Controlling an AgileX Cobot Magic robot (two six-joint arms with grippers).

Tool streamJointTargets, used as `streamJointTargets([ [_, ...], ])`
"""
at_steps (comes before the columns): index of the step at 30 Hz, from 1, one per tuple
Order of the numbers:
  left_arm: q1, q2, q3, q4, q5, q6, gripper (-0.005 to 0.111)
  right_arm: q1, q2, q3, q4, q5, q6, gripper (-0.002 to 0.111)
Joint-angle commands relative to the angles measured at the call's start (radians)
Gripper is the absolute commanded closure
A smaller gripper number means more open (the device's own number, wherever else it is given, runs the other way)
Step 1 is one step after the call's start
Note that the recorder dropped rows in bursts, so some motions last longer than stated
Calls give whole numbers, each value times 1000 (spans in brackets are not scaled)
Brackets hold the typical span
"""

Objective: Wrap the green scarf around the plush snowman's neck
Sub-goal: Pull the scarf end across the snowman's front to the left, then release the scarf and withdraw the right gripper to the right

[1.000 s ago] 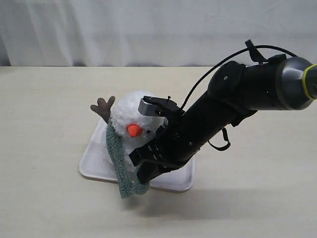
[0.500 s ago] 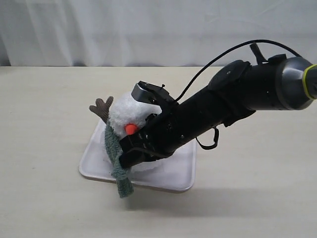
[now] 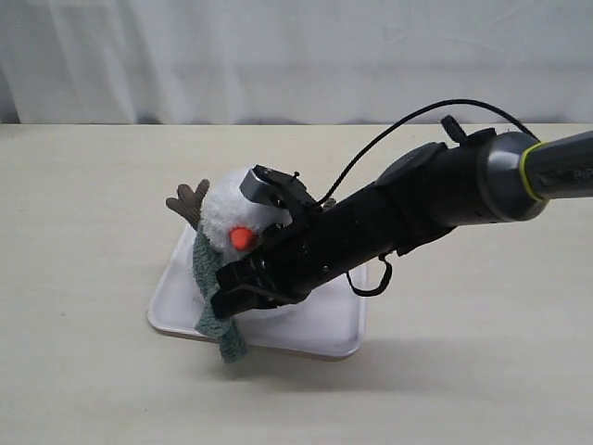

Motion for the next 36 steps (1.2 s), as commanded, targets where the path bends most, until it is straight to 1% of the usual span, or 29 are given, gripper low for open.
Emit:
streamJointTargets([
  [1, -7, -2, 3, -2, -12, -2, 107, -2, 35, 5, 18, -8, -12, 103],
  [3, -7, -2, 3, -2, -12, -2, 107, -2, 45, 5, 18, -2, -12, 98],
  [4, -7, -2, 3, -2, -12, -2, 107, -2, 49, 5, 18, 8, -12, 93],
  [7, -7, -2, 3, -2, -12, -2, 107, -2, 50, 5, 18, 39, -31, 74],
  [8, -7, -2, 3, -2, -12, -2, 107, -2, 50, 5, 20, 55, -31, 62],
  [9, -7, -2, 3, -2, -12, -2, 107, -2, 50, 5, 18, 55, -31, 55],
  [10, -7, -2, 3, -2, -12, -2, 107, -2, 50, 5, 13, 53, -31, 49],
  [11, -7, -2, 3, -2, -12, -2, 107, -2, 50, 5, 10, 51, -31, 47],
  [16, -7, -2, 3, -2, -12, -2, 107, -2, 58, 5, 0, 49, -22, 46],
  [19, -7, -2, 3, -2, -12, -2, 107, -2, 63, 5, -51, 49, 18, 46],
  [21, -7, -2, 3, -2, -12, -2, 107, -2, 63, 5, -118, 49, 68, 46],
  [22, -7, -2, 3, -2, -12, -2, 107, -2, 61, 5, -194, 49, 132, 46],
  [25, -7, -2, 3, -2, -12, -2, 107, -4, 61, 5, -319, 57, 238, 46],
  [26, -7, -2, 3, -2, -12, -2, 107, -4, 61, 5, -358, 93, 267, 46],
  [30, -7, -2, 3, -2, -12, -2, 107, -4, 59, 3, -380, 268, 261, 46],
  [31, -7, -2, 3, -2, -12, -2, 107, -4, 49, 3, -422, 276, 292, 46],
  [34, -7, -2, 3, -2, -12, -2, 107, -4, -17, 3, -586, 259, 423, 46],
  [36, -7, -2, 3, -2, -12, -2, 107, -4, -92, 3, -662, 178, 511, 46],
])
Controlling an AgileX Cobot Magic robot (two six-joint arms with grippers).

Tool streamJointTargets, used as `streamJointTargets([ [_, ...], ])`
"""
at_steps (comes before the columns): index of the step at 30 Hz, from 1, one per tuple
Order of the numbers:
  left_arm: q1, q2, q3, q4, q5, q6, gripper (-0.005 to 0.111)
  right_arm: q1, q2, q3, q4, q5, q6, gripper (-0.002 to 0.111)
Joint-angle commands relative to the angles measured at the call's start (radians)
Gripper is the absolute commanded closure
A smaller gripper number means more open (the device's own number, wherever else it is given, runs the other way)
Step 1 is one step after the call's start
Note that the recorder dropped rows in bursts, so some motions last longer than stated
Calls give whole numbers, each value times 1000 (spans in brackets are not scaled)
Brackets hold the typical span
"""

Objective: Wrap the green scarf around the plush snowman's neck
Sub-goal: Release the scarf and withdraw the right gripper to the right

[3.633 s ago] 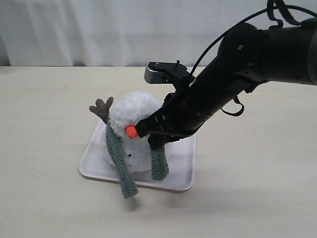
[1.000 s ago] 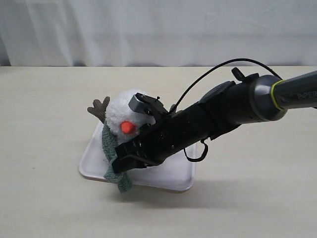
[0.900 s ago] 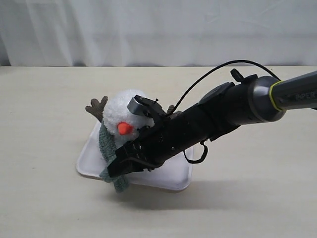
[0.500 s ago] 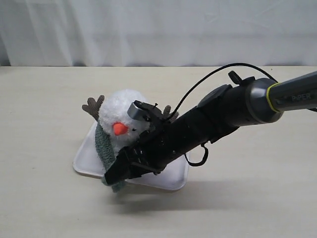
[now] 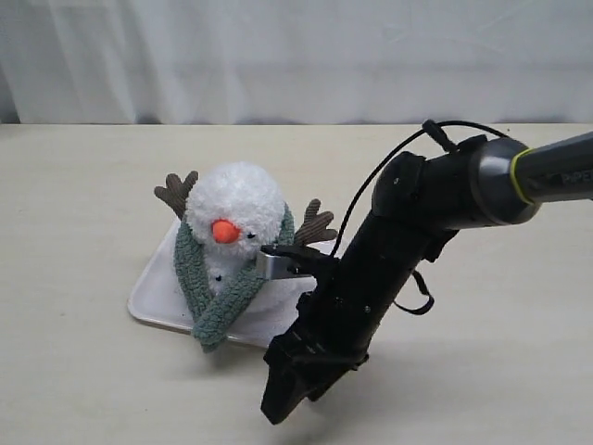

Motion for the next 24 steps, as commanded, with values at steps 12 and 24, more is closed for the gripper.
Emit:
streamJointTargets([
  [12, -7, -2, 3, -2, -12, -2, 107, -18, -229, 118, -714, -453, 738, 46],
  [24, -7, -2, 3, -2, -12, -2, 107, -123, -141, 153, -414, -591, 504, 52],
])
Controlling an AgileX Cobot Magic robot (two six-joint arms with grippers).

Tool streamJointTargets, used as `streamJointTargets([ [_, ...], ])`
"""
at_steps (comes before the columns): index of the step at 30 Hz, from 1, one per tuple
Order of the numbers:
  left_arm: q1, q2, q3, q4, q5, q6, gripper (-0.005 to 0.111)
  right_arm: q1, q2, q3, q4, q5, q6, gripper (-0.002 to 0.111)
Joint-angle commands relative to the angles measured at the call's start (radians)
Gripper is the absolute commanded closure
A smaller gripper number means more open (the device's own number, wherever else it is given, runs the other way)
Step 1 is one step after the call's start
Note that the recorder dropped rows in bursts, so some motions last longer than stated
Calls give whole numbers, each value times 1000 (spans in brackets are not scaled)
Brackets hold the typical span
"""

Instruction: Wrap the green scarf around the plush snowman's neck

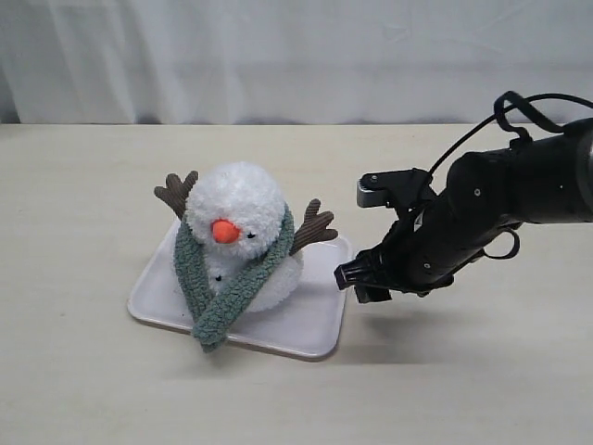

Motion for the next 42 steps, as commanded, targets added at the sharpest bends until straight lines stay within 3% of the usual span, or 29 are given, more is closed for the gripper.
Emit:
streamJointTargets([
  [1, -7, -2, 3, -2, -12, -2, 107, -7, 30, 5, 226, -23, -216, 52],
  [7, -7, -2, 3, -2, -12, -2, 107, -7, 66, 5, 524, -51, -461, 52],
  [20, -7, -2, 3, -2, -12, -2, 107, -7, 142, 2, 529, -162, -457, 53],
  [32, -7, -2, 3, -2, -12, -2, 107, -7, 165, 1, 529, -238, -506, 104],
  [42, -7, -2, 3, -2, -12, -2, 107, -54, 142, 1, 525, -269, -507, 104],
])
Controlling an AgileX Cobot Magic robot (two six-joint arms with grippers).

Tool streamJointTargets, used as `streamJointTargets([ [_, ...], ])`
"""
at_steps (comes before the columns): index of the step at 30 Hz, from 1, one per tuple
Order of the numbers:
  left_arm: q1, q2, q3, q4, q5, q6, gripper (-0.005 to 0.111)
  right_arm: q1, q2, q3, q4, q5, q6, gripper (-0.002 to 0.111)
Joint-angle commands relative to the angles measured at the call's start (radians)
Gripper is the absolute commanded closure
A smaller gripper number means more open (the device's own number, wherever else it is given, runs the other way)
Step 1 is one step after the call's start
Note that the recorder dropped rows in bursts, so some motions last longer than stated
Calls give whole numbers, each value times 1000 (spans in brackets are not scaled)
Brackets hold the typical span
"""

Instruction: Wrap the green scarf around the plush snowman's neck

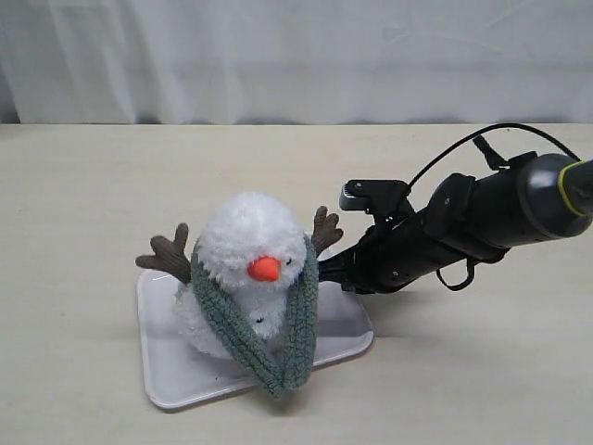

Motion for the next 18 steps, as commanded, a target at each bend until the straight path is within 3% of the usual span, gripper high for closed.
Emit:
streamJointTargets([
  [1, -7, -2, 3, -2, -12, -2, 107, -62, -17, 2, -17, -16, 0, 104],
  [10, -7, -2, 3, -2, -12, -2, 107, -217, -22, 2, 47, -78, 45, 104],
  [18, -7, -2, 3, -2, -12, -2, 107, -217, -22, 2, 80, -140, 80, 104],
])
